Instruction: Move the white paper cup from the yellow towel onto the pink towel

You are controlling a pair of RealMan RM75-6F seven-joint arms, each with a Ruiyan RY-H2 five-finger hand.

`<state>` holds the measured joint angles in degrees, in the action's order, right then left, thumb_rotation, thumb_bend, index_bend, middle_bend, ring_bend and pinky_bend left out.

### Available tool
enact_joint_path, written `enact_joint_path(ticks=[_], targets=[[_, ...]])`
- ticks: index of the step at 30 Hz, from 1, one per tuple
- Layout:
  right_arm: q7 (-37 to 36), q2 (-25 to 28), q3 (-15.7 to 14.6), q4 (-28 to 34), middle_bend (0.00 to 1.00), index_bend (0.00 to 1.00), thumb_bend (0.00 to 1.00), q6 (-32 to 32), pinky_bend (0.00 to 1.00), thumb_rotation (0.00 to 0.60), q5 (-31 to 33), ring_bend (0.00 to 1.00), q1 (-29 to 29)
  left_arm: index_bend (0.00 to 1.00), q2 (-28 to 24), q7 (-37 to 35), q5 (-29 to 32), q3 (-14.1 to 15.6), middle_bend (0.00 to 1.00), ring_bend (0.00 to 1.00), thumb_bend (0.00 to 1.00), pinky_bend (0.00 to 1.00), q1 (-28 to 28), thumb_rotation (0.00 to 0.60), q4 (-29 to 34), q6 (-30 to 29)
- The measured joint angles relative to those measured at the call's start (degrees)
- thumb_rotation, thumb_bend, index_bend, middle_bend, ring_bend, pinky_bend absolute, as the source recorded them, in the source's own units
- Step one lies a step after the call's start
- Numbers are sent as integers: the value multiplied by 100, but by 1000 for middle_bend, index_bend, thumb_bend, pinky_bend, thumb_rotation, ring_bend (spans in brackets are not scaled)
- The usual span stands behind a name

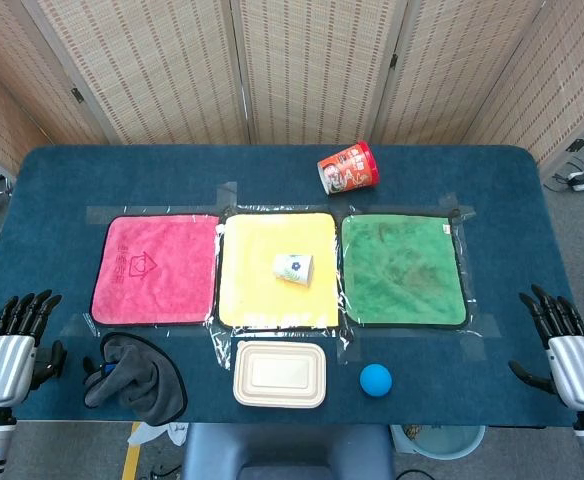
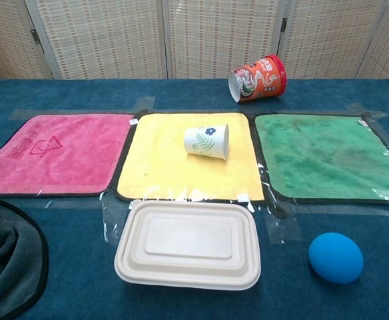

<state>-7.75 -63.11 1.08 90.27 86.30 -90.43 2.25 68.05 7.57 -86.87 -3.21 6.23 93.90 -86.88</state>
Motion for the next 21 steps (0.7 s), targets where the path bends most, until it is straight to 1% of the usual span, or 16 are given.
enact_joint_path(ticks=[7, 21], targets=[[6, -34, 5, -22, 23, 0, 235, 15, 8, 600, -30, 67, 19, 147, 30, -11, 21, 9, 108, 101, 580, 0, -28, 600, -52, -23], [51, -65, 26, -19, 23, 0, 235, -265, 9, 600, -112, 67, 270, 169, 4, -52, 45, 22, 109, 115, 580, 0, -62, 600, -43, -28]])
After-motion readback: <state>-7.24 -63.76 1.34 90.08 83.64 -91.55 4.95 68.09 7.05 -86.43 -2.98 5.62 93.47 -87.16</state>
